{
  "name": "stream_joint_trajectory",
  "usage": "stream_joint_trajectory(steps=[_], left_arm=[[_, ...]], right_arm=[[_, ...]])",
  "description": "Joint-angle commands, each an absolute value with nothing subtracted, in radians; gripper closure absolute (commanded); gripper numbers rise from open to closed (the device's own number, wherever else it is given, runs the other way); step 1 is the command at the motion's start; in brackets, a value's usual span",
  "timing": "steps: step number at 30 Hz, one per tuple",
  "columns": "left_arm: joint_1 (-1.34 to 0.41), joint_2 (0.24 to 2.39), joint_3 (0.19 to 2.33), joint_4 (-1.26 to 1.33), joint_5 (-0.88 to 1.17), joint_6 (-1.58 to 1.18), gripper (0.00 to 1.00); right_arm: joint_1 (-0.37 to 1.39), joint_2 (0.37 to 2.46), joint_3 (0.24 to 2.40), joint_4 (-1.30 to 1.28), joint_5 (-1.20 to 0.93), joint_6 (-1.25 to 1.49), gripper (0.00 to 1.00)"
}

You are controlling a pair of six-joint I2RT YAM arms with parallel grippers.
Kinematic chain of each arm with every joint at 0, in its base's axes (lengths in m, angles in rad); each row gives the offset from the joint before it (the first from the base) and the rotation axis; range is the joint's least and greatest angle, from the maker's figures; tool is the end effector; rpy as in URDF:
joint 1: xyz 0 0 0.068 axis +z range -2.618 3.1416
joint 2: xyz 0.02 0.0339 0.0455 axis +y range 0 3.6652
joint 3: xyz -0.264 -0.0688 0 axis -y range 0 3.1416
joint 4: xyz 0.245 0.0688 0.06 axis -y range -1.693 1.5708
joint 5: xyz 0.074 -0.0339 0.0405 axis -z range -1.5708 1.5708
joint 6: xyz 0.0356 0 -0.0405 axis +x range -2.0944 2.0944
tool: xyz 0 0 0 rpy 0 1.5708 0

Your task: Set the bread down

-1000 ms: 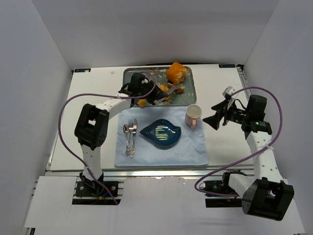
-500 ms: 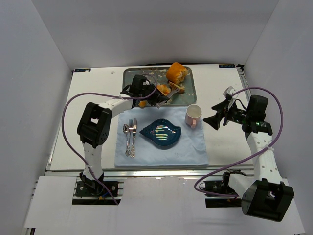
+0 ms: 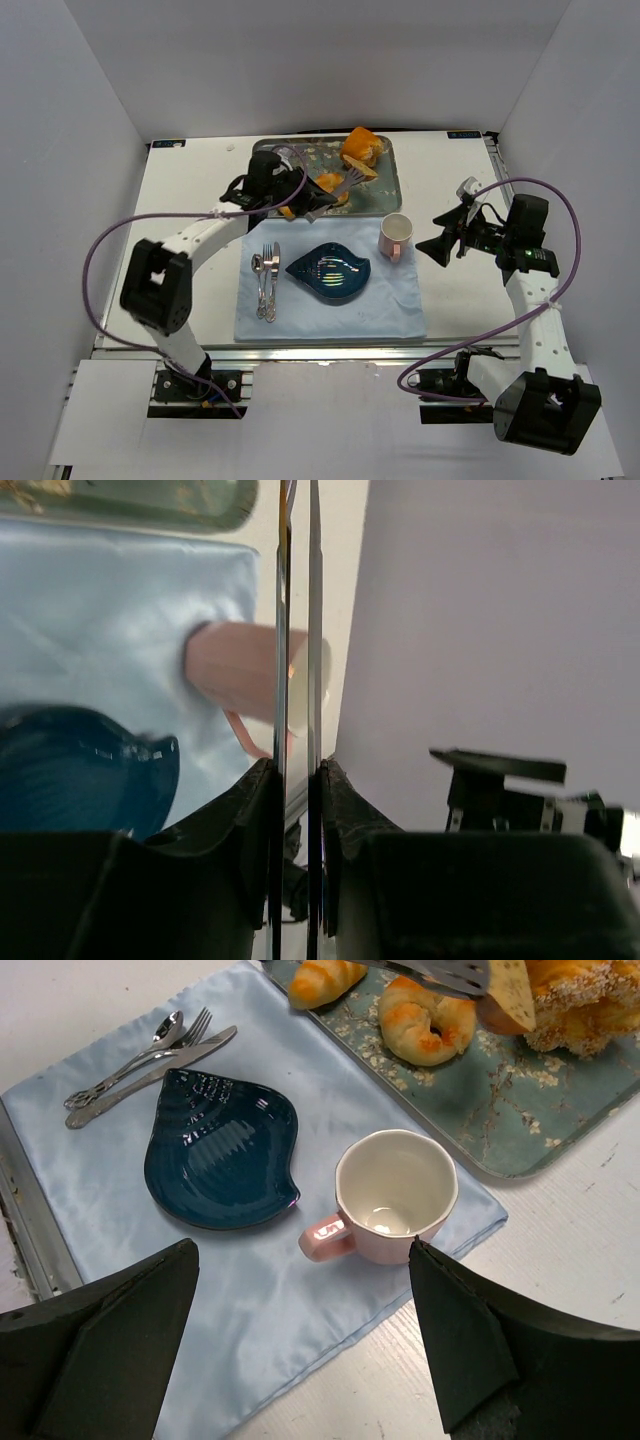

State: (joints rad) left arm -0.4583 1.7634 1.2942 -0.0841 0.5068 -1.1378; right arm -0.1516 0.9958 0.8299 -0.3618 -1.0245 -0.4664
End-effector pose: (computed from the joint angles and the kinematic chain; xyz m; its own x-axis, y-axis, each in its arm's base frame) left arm 0.3561 -0.1950 0.2601 -0.8850 -0.4483 -0.1255 -0.1101 0.4634 -0.8793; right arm 0.2101 -0.0013 0.3072 -0.1517 -0.2131 -0.9652 -0.8056 0.5925 -0.0042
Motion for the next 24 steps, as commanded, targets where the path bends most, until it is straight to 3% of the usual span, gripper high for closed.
stream_joint_trajectory(steps=[1,14,24], left_arm=[[-0.462,1.574,1.208,-0.135,0.531,-1.083,1.00],[-0.472,0.972,0.741,-0.380,0.512,-1.086,1.00],[-0.515,0.807,0.607,-0.489,0.508,-1.089,1.00]], right_arm=[[-0.160,0.983,0.891,-0.408,-1.051,-0.523,0.11],[-0.160,0.976,0.925,-0.486,-1.069,-0.580,0.11],[-0.160,0.962,0.922,-0.548,-1.061,-0.627,0.10]])
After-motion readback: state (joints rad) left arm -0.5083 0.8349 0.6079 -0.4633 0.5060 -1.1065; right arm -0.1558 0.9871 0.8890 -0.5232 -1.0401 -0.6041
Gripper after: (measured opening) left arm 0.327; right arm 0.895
